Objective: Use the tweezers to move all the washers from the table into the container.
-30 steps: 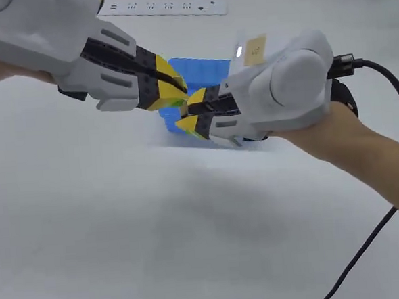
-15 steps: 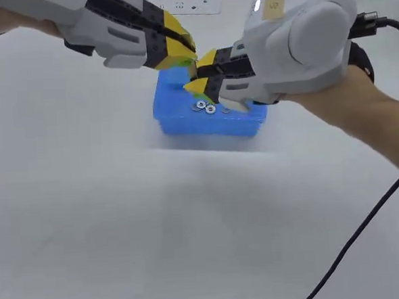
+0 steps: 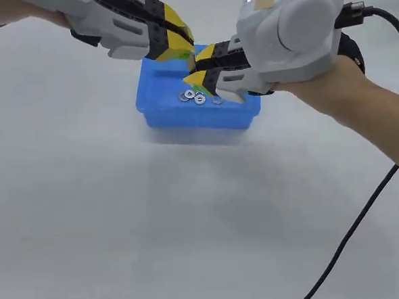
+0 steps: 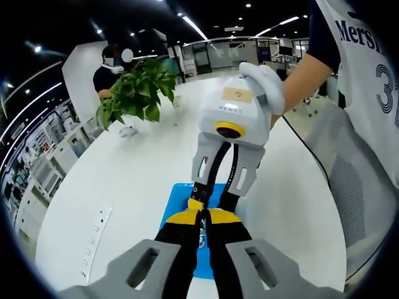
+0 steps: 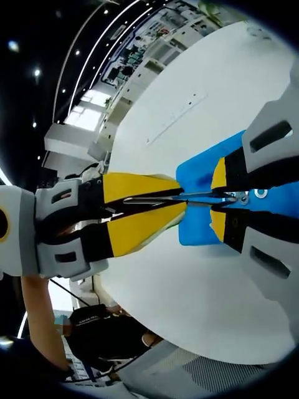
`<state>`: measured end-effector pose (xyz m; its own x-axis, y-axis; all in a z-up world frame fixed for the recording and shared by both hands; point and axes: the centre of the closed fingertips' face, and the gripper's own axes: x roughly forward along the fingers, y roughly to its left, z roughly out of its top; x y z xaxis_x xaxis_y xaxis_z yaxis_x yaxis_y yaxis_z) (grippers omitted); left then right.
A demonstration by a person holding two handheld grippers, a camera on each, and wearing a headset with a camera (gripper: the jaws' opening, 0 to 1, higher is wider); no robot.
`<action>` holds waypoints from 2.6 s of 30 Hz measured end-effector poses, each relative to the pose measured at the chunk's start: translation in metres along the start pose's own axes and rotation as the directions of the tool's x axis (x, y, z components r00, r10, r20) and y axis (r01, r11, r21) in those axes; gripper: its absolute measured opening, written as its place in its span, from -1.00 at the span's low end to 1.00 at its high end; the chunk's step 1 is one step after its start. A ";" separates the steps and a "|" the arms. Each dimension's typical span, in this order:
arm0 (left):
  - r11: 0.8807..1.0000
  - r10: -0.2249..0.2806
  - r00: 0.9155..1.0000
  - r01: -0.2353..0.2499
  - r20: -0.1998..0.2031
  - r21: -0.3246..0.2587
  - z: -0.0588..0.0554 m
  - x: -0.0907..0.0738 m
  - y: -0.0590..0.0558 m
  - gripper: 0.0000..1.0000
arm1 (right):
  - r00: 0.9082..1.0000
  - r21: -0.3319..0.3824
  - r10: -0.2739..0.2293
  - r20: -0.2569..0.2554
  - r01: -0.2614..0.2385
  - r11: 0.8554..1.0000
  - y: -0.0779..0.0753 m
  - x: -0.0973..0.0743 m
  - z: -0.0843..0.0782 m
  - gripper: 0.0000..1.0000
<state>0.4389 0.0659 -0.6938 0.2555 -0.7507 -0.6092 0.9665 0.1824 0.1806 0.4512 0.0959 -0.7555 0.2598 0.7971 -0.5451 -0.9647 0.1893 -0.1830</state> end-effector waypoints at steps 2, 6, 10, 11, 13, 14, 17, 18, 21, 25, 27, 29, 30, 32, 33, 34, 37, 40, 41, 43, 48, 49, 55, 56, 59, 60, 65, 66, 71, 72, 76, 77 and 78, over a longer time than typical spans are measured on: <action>1.000 -0.005 1.000 0.005 -0.002 -0.009 -0.005 0.004 0.001 -0.86 | 1.000 0.008 0.008 -0.009 -0.008 1.000 0.000 0.004 -0.005 -0.79; 0.999 -0.015 1.000 0.014 -0.012 -0.039 -0.020 0.012 0.003 -0.85 | 0.999 0.030 0.025 -0.029 -0.024 0.999 0.003 0.013 -0.018 -0.79; 0.999 -0.022 1.000 0.020 -0.021 -0.051 -0.028 0.014 0.002 -0.85 | 0.999 0.039 0.030 -0.031 -0.029 0.999 0.004 0.016 -0.023 -0.79; 0.998 -0.021 1.000 0.020 -0.022 -0.051 -0.029 0.014 0.003 -0.85 | 0.999 0.040 0.031 -0.031 -0.030 0.999 0.004 0.016 -0.024 -0.79; 0.998 -0.021 1.000 0.019 -0.024 -0.054 -0.029 0.015 0.003 -0.85 | 0.999 0.042 0.031 -0.031 -0.030 0.999 0.004 0.016 -0.024 -0.79; 0.998 -0.021 0.999 0.020 -0.024 -0.055 -0.029 0.015 0.003 -0.85 | 0.999 0.043 0.031 -0.032 -0.029 0.999 0.004 0.016 -0.024 -0.79; 0.999 -0.018 1.000 0.016 -0.026 -0.051 -0.029 0.015 0.004 -0.85 | 0.999 0.042 0.024 -0.031 -0.022 0.999 0.002 0.016 -0.024 -0.78; 0.999 -0.015 1.000 0.013 -0.028 -0.043 -0.029 0.016 0.004 -0.85 | 0.999 0.041 0.021 -0.032 -0.019 0.999 0.002 0.015 -0.024 -0.77; 0.999 -0.019 1.000 0.018 -0.024 -0.035 -0.026 0.017 0.002 -0.85 | 0.999 0.046 0.019 -0.032 -0.017 0.999 0.002 0.013 -0.023 -0.76; 1.000 -0.023 1.000 0.023 -0.021 -0.019 -0.022 0.016 -0.002 -0.86 | 1.000 0.044 0.015 -0.027 -0.013 0.999 0.003 0.009 -0.020 -0.75; 1.000 -0.022 1.000 0.022 -0.021 -0.011 -0.019 0.014 -0.002 -0.86 | 1.000 0.049 0.012 -0.019 -0.011 0.999 0.002 0.007 -0.017 -0.75; 1.000 -0.017 1.000 0.017 -0.016 -0.007 -0.017 0.013 -0.002 -0.86 | 1.000 0.042 0.010 -0.015 -0.009 0.999 0.003 0.007 -0.015 -0.75; 1.000 -0.017 1.000 0.017 -0.015 -0.006 -0.016 0.012 -0.002 -0.86 | 1.000 0.040 0.009 -0.012 -0.009 0.999 0.003 0.006 -0.014 -0.75; 1.000 -0.011 1.000 0.011 -0.016 0.006 -0.013 0.010 -0.002 -0.86 | 1.000 0.033 0.007 -0.007 -0.007 0.999 0.002 0.005 -0.011 -0.75; 1.000 -0.012 1.000 0.012 -0.014 0.005 -0.012 0.009 -0.002 -0.86 | 1.000 0.034 0.007 -0.003 -0.007 0.999 0.002 0.005 -0.009 -0.75; 1.000 -0.009 1.000 0.009 -0.014 0.013 -0.010 0.008 -0.002 -0.86 | 1.000 0.034 0.006 0.000 -0.006 0.999 0.002 0.004 -0.007 -0.75; 1.000 -0.006 1.000 0.006 -0.015 0.025 -0.006 0.005 -0.002 -0.86 | 1.000 0.027 0.003 0.010 -0.003 1.000 0.003 0.001 -0.001 -0.76; 0.999 0.001 1.000 0.000 -0.013 0.042 0.001 -0.001 -0.003 -0.86 | 1.000 0.012 -0.002 0.020 0.001 1.000 0.003 -0.002 0.005 -0.76; 0.999 0.003 1.000 -0.003 -0.010 0.046 0.003 -0.002 -0.004 -0.86 | 1.000 0.012 -0.001 0.023 0.001 1.000 0.003 -0.003 0.008 -0.76; 0.999 0.009 1.000 -0.009 -0.008 0.052 0.008 -0.006 -0.005 -0.86 | 1.000 0.006 -0.005 0.028 0.005 1.000 0.003 -0.006 0.012 -0.77; 0.997 0.025 1.000 -0.025 0.002 0.068 0.019 -0.017 -0.012 -0.86 | 0.999 -0.010 -0.011 0.041 0.012 1.000 0.008 -0.020 0.023 -0.78; 0.997 0.028 1.000 -0.028 0.004 0.073 0.023 -0.020 -0.014 -0.86 | 0.999 -0.014 -0.013 0.045 0.013 1.000 0.010 -0.024 0.027 -0.79; 0.996 0.027 0.999 -0.030 0.033 0.086 0.035 -0.040 -0.029 -0.86 | 0.998 -0.053 -0.005 0.058 0.008 0.999 0.027 -0.044 0.044 -0.81; 0.996 0.027 0.999 -0.031 0.039 0.083 0.037 -0.044 -0.032 -0.86 | 0.998 -0.057 -0.003 0.060 0.007 0.998 0.030 -0.047 0.045 -0.82; 0.997 0.024 0.998 -0.028 0.060 0.069 0.040 -0.051 -0.043 -0.86 | 0.998 -0.071 0.003 0.059 0.001 0.997 0.042 -0.057 0.051 -0.83; 0.997 0.027 0.997 -0.031 0.067 0.067 0.041 -0.053 -0.047 -0.86 | 0.998 -0.084 0.002 0.056 0.003 0.996 0.046 -0.059 0.052 -0.83; 0.999 0.020 0.996 -0.024 0.087 0.043 0.038 -0.057 -0.068 -0.86 | 0.999 -0.109 0.029 0.022 -0.026 0.994 0.068 -0.066 0.050 -0.83; 0.999 0.021 0.996 -0.024 0.091 0.031 0.035 -0.057 -0.073 -0.86 | 0.999 -0.116 0.033 0.012 -0.031 0.993 0.074 -0.067 0.049 -0.83; 1.000 0.008 0.997 -0.009 0.073 0.003 0.018 -0.050 -0.094 -0.86 | 0.996 -0.142 0.075 -0.054 -0.082 0.987 0.096 -0.067 0.033 -0.84; 1.000 0.007 0.998 -0.006 0.070 -0.008 0.014 -0.047 -0.098 -0.86 | 0.995 -0.146 0.081 -0.066 -0.090 0.985 0.098 -0.067 0.030 -0.84; 0.999 0.003 0.999 -0.001 0.054 -0.041 0.000 -0.037 -0.107 -0.86 | 0.987 -0.174 0.106 -0.123 -0.127 0.977 0.106 -0.062 0.013 -0.84; 0.999 -0.003 0.999 0.006 0.052 -0.053 -0.004 -0.034 -0.109 -0.86 | 0.983 -0.186 0.114 -0.140 -0.140 0.973 0.109 -0.060 0.008 -0.84; 0.998 -0.006 0.999 0.009 0.049 -0.058 -0.007 -0.032 -0.111 -0.86 | 0.982 -0.197 0.115 -0.149 -0.144 0.970 0.109 -0.059 0.005 -0.84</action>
<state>0.3239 0.0743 -0.6996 0.2482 -0.7822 -0.5715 0.9685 0.2121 0.1303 0.3301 0.0721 -0.7392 0.1504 0.7191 -0.6784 -0.9644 -0.0442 -0.2606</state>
